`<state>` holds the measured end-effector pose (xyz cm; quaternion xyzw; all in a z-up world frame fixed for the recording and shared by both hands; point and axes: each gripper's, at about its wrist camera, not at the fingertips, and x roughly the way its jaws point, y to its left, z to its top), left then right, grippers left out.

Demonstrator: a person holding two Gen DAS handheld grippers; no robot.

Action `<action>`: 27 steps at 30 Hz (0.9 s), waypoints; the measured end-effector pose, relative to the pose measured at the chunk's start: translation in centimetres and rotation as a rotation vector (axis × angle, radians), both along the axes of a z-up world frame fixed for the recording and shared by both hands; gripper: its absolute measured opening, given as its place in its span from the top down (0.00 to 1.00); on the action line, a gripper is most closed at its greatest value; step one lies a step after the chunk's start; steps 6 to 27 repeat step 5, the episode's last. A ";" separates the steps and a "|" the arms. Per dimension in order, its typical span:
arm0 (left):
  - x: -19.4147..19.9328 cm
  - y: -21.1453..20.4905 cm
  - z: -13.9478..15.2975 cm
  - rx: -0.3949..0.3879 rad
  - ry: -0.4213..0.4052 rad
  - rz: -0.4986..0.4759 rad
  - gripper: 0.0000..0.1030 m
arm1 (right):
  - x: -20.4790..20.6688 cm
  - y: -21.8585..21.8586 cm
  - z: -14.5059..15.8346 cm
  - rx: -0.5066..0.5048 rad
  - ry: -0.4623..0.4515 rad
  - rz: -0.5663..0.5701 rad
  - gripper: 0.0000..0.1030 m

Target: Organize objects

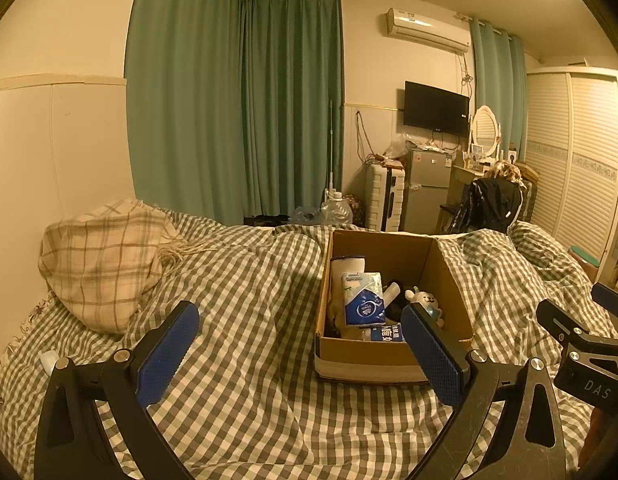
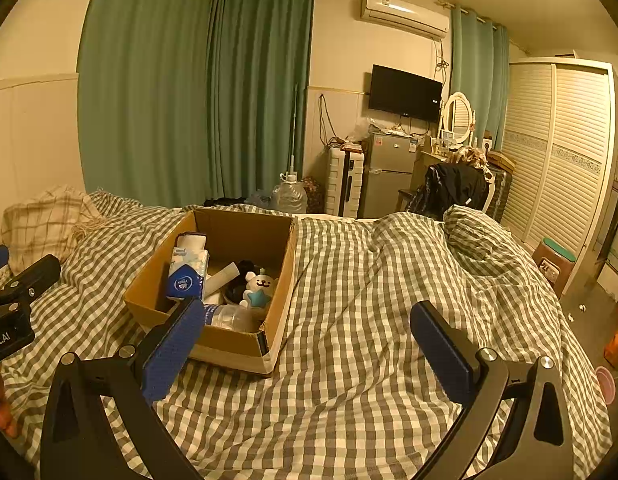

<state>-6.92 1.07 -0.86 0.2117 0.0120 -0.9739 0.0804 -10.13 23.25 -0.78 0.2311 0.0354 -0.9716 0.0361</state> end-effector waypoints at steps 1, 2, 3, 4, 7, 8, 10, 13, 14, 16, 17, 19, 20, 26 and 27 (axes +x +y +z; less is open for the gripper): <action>0.1 0.0 0.0 0.000 0.002 0.000 0.00 | 0.0 0.0 0.0 0.000 0.000 0.000 0.00; 0.0 0.0 0.0 0.002 0.003 -0.004 0.00 | 0.0 0.0 0.0 0.000 0.000 0.000 0.00; 0.1 0.0 0.0 0.007 0.006 -0.011 0.00 | 0.0 0.0 0.0 0.001 0.000 0.001 0.00; 0.1 -0.1 0.1 0.011 0.009 -0.015 0.00 | -0.1 0.0 0.0 0.001 -0.001 0.001 0.00; 0.1 -0.1 0.1 0.011 0.010 -0.016 0.00 | 0.0 0.0 -0.1 0.000 -0.002 0.002 0.00; 0.1 -0.1 0.1 0.011 0.010 -0.016 0.00 | 0.0 0.0 -0.1 0.000 -0.002 0.002 0.00; 0.1 -0.1 0.1 0.011 0.010 -0.016 0.00 | 0.0 0.0 -0.1 0.000 -0.002 0.002 0.00; 0.1 -0.1 0.1 0.011 0.010 -0.016 0.00 | 0.0 0.0 -0.1 0.000 -0.002 0.002 0.00; 0.1 -0.1 0.1 0.011 0.010 -0.016 0.00 | 0.0 0.0 -0.1 0.000 -0.002 0.002 0.00; 0.1 -0.1 0.1 0.011 0.010 -0.016 0.00 | 0.0 0.0 -0.1 0.000 -0.002 0.002 0.00; 0.1 -0.1 0.1 0.011 0.010 -0.016 0.00 | 0.0 0.0 -0.1 0.000 -0.002 0.002 0.00; 0.1 -0.1 0.1 0.011 0.010 -0.016 0.00 | 0.0 0.0 -0.1 0.000 -0.002 0.002 0.00; 0.1 -0.1 0.1 0.011 0.010 -0.016 0.00 | 0.0 0.0 -0.1 0.000 -0.002 0.002 0.00; 0.1 -0.1 0.1 0.011 0.010 -0.016 0.00 | 0.0 0.0 -0.1 0.000 -0.002 0.002 0.00; 0.1 -0.1 0.1 0.011 0.010 -0.016 0.00 | 0.0 0.0 -0.1 0.000 -0.002 0.002 0.00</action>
